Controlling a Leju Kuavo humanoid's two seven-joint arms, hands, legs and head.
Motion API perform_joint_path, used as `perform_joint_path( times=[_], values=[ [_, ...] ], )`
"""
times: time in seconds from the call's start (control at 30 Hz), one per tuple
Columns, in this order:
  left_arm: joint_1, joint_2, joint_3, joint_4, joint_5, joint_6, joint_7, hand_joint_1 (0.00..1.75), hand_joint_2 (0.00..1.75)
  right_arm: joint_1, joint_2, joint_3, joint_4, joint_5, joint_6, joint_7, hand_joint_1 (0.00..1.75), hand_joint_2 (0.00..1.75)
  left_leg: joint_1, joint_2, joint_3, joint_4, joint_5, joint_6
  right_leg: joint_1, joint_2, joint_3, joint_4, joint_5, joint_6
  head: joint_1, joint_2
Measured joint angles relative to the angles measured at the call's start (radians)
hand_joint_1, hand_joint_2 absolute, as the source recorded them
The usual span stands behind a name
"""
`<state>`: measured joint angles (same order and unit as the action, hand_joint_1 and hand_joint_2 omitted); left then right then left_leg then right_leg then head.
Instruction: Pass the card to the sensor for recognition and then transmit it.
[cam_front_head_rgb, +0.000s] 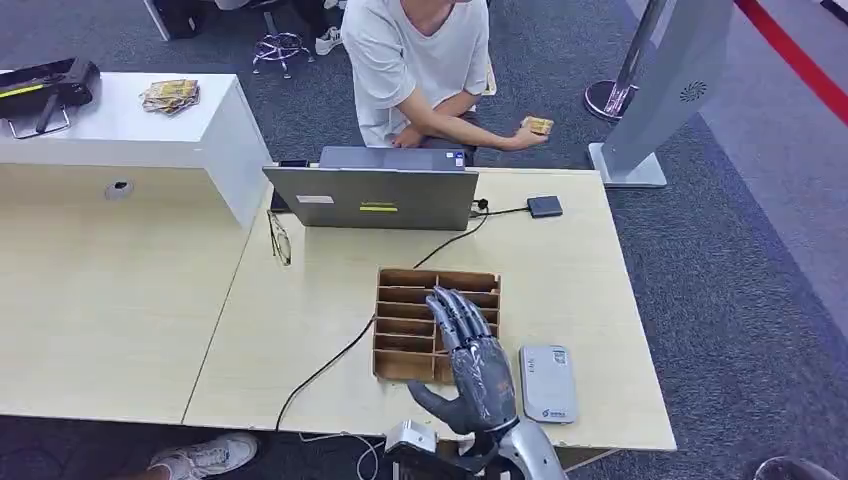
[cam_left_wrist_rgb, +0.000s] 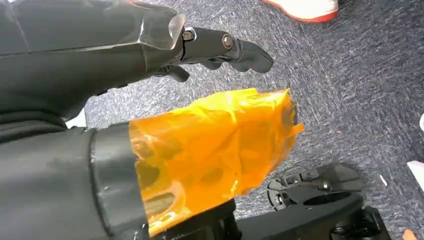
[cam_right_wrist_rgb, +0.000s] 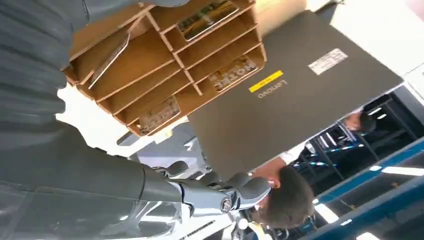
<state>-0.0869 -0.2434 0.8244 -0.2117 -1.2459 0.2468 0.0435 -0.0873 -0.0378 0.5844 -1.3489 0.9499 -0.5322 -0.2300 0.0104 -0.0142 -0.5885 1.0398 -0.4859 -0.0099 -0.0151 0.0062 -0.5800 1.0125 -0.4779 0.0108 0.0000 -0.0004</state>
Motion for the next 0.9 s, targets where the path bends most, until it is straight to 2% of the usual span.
perform_joint_path(
  times=[0.33,0.47,0.7,0.9],
  values=[
    [-0.005,0.0,-0.002,0.0,-0.023,-0.016,0.008,0.0,0.0,-0.075,0.028,-0.018,0.08,0.035,0.004,0.045,0.0,1.75,0.0,0.0,0.0,0.0,0.0,0.0,0.0,0.0,0.0,0.0,0.0,0.0,0.0,0.0],
    [-0.011,-0.002,-0.004,0.0,-0.032,-0.021,0.034,0.0,0.0,-0.109,0.037,-0.032,0.111,0.048,0.008,0.064,0.0,1.75,0.0,0.0,0.0,0.0,0.0,0.0,0.0,0.0,0.0,0.0,0.0,0.0,0.0,0.0],
    [-0.016,-0.003,-0.013,0.0,-0.042,-0.028,0.038,0.0,0.0,-0.157,0.047,-0.052,0.181,0.116,0.005,0.112,0.0,1.75,0.0,0.0,0.0,0.0,0.0,0.0,0.0,0.0,0.0,0.0,0.0,0.0,0.0,0.0],
    [-0.016,-0.003,-0.015,0.0,-0.044,-0.03,0.035,0.0,0.0,-0.176,0.048,-0.067,0.225,0.128,0.003,0.119,0.0,1.75,0.0,0.0,0.0,0.0,0.0,0.0,0.0,0.0,0.0,0.0,0.0,0.0,0.0,0.0]
  ],
)
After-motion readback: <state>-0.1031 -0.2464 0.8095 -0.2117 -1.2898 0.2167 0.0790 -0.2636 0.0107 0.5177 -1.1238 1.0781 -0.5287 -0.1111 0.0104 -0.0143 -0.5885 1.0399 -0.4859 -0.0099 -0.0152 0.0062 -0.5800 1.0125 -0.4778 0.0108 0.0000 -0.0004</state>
